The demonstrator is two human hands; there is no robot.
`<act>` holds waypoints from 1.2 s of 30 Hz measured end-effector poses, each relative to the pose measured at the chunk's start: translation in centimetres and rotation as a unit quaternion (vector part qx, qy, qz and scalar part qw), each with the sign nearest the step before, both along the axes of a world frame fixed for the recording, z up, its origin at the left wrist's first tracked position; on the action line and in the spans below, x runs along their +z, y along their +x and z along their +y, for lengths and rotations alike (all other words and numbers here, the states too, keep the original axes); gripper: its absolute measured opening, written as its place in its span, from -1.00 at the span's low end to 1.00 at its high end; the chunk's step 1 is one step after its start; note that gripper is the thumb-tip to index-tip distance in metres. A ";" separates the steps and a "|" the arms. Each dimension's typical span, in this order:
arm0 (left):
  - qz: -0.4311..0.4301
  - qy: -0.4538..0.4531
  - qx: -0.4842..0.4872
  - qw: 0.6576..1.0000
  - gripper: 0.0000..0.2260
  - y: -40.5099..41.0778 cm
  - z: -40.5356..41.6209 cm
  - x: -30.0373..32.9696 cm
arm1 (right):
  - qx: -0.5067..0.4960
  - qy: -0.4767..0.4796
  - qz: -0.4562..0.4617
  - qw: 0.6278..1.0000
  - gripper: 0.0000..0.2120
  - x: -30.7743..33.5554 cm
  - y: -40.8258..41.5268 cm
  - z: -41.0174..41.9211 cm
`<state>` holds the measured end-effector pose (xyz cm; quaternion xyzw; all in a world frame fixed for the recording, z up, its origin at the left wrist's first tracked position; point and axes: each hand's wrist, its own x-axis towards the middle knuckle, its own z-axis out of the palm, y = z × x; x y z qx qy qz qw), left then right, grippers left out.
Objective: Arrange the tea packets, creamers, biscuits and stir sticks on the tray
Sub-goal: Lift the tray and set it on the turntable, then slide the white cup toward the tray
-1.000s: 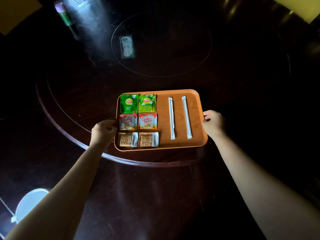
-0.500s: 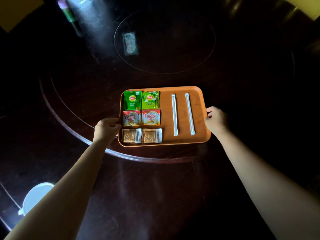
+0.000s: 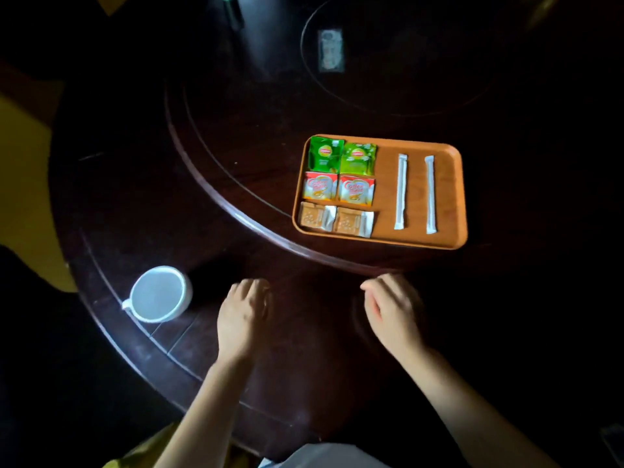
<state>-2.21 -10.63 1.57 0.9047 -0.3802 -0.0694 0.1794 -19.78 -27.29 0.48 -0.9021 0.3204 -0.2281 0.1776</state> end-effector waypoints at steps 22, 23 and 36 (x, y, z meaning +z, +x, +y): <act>0.023 0.100 0.161 0.982 -0.36 9.1 12.8 -0.5 | 0.203 -0.067 0.355 0.910 -0.36 -5.2 5.8 3.4; 0.035 0.093 0.152 0.983 -0.35 9.6 13.0 -0.5 | 0.204 -0.069 0.356 0.910 -0.36 -5.2 5.8 3.4; 0.279 -0.047 0.242 0.928 -0.87 14.8 14.6 0.6 | 0.204 -0.086 0.355 0.908 -0.36 -5.5 5.8 3.4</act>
